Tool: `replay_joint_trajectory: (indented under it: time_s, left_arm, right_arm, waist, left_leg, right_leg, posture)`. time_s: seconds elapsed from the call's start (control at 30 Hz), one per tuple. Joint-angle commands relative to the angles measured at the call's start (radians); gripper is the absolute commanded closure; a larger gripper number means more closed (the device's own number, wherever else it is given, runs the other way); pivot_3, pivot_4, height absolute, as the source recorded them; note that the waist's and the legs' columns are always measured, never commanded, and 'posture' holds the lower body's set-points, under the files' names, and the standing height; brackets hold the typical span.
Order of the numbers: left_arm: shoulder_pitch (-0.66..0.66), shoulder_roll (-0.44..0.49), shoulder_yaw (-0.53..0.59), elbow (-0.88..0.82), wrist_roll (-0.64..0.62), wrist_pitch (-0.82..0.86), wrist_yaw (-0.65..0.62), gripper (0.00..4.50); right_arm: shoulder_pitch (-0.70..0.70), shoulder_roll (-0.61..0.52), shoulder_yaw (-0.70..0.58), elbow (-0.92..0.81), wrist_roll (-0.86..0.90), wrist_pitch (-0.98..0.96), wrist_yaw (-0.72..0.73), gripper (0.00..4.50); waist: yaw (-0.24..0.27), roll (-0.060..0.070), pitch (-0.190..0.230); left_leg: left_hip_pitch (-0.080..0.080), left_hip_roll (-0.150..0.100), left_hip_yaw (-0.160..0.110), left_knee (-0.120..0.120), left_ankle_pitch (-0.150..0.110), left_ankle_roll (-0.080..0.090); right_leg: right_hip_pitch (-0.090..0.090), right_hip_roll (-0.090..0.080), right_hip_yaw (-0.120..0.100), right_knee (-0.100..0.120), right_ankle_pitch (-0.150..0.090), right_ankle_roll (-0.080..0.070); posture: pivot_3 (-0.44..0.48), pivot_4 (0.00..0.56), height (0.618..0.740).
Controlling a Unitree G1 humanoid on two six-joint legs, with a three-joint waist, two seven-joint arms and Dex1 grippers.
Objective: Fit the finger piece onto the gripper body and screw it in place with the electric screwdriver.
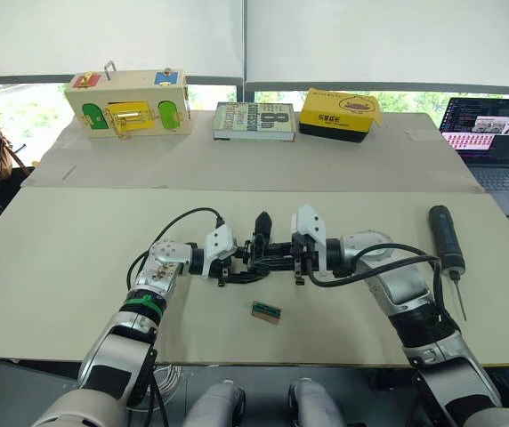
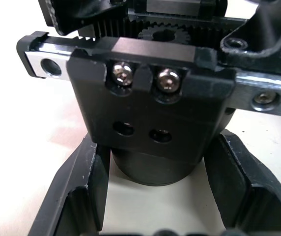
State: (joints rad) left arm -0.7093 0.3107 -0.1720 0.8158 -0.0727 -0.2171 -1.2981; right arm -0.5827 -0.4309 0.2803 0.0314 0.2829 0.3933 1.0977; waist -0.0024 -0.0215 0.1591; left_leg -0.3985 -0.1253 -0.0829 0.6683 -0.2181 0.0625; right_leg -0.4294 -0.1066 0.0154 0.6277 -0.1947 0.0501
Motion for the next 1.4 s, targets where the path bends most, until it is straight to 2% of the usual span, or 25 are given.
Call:
replay_joint_trajectory:
  time_s: [0.03, 0.47, 0.53, 0.57, 0.83, 0.97, 1.1, 1.13, 1.27, 1.4]
  left_arm:
    - [0.022, -0.003, -0.021, -0.006, 0.016, 0.027, 0.003, 2.25]
    - [0.019, 0.008, -0.03, 0.001, 0.022, 0.025, 0.001, 2.25]
    - [0.02, 0.004, -0.021, -0.005, 0.009, 0.034, 0.0, 2.25]
    - [0.02, 0.002, -0.018, -0.006, 0.006, 0.036, 0.002, 2.25]
    - [0.024, 0.004, -0.017, 0.002, 0.014, 0.006, 0.022, 2.25]
    - [0.029, 0.006, -0.015, 0.002, 0.007, 0.017, 0.017, 2.25]
    - [0.037, 0.005, -0.006, -0.006, 0.001, 0.041, 0.037, 0.34]
    - [0.039, 0.004, -0.002, -0.007, 0.0, 0.041, 0.043, 0.04]
    - [0.069, 0.029, 0.001, -0.041, -0.003, 0.025, 0.03, 0.04]
    - [0.138, 0.093, 0.027, -0.134, -0.035, 0.033, -0.003, 0.04]
  right_arm:
    - [0.017, -0.014, 0.045, 0.014, -0.045, 0.052, -0.014, 4.15]
    - [0.004, -0.019, 0.017, -0.01, -0.004, 0.03, 0.025, 4.15]
    - [-0.003, -0.015, 0.007, -0.037, 0.021, 0.031, 0.043, 3.12]
    - [-0.009, -0.014, 0.002, -0.053, 0.039, 0.046, 0.052, 2.87]
    - [-0.016, -0.02, -0.023, -0.104, 0.056, 0.04, 0.064, 0.01]
    - [-0.002, -0.031, -0.044, -0.109, 0.061, 0.003, 0.066, 0.01]
    - [0.02, -0.017, -0.085, -0.12, 0.099, -0.106, 0.102, 0.0]
    - [0.028, -0.016, -0.092, -0.125, 0.11, -0.148, 0.126, 0.0]
    - [0.045, -0.003, -0.135, -0.132, 0.135, -0.24, 0.139, 0.0]
    - [0.071, -0.036, -0.189, -0.186, 0.188, -0.244, 0.147, 0.0]
  waist:
    - [-0.001, 0.0, 0.0]
    - [-0.001, 0.0, 0.0]
    - [-0.001, 0.0, 0.0]
    - [-0.001, 0.0, 0.0]
    - [-0.001, 0.0, 0.0]
    - [0.0, 0.0, 0.0]
    - [-0.001, 0.0, 0.0]
    - [-0.001, 0.0, 0.0]
    - [-0.005, 0.0, 0.0]
    - [-0.019, 0.0, 0.0]
  left_leg:
    - [0.001, 0.0, 0.0, 0.0, 0.0, 0.0]
    - [0.003, 0.0, 0.0, 0.0, -0.001, 0.0]
    - [0.003, 0.0, 0.0, 0.0, -0.001, 0.0]
    - [0.003, 0.0, 0.0, 0.0, -0.001, 0.0]
    - [0.002, 0.0, 0.0, 0.0, -0.001, 0.0]
    - [0.001, 0.0, 0.0, 0.0, -0.001, 0.0]
    - [0.001, 0.0, 0.0, 0.0, -0.001, 0.0]
    - [0.001, 0.0, 0.0, 0.0, -0.001, 0.0]
    - [0.002, 0.0, 0.0, 0.0, -0.001, 0.0]
    - [0.002, 0.001, 0.0, -0.001, -0.001, 0.0]
  right_leg:
    - [0.001, 0.0, 0.0, 0.0, 0.0, 0.0]
    - [0.004, 0.0, -0.001, -0.002, 0.0, 0.001]
    - [0.004, 0.0, -0.001, -0.002, 0.0, 0.001]
    - [0.004, 0.0, -0.001, -0.002, 0.0, 0.001]
    - [0.003, 0.0, -0.001, -0.002, 0.0, 0.001]
    - [0.003, -0.001, -0.001, -0.002, 0.0, 0.001]
    - [0.003, 0.0, -0.001, -0.002, 0.0, 0.001]
    - [0.003, 0.0, -0.001, -0.002, -0.001, 0.001]
    - [0.003, 0.0, -0.001, -0.002, -0.001, 0.001]
    - [0.002, 0.0, -0.001, -0.002, -0.001, 0.001]
  posture:
    - [0.0, 0.15, 0.74]
    - [0.0, 0.15, 0.74]
    - [0.0, 0.15, 0.74]
    - [0.0, 0.15, 0.74]
    - [0.0, 0.15, 0.74]
    - [0.0, 0.15, 0.74]
    - [0.0, 0.15, 0.74]
    - [0.0, 0.15, 0.74]
    - [0.0, 0.15, 0.74]
    - [0.0, 0.15, 0.74]
